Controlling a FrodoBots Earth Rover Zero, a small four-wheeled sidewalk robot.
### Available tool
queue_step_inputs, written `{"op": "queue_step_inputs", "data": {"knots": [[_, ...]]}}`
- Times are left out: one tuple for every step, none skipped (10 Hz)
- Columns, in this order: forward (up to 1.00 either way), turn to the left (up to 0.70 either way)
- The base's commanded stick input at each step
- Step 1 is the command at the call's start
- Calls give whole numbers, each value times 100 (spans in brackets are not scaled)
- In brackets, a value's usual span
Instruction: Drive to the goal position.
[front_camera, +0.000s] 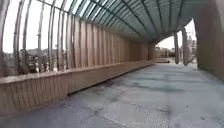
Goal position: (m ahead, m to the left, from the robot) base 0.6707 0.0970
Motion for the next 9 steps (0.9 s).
{"op": "queue_step_inputs", "data": {"knots": [[70, -35], [70, -35], [70, -35], [70, -35], [70, -35], [70, -35], [70, -12], [70, 0], [70, 0]]}}
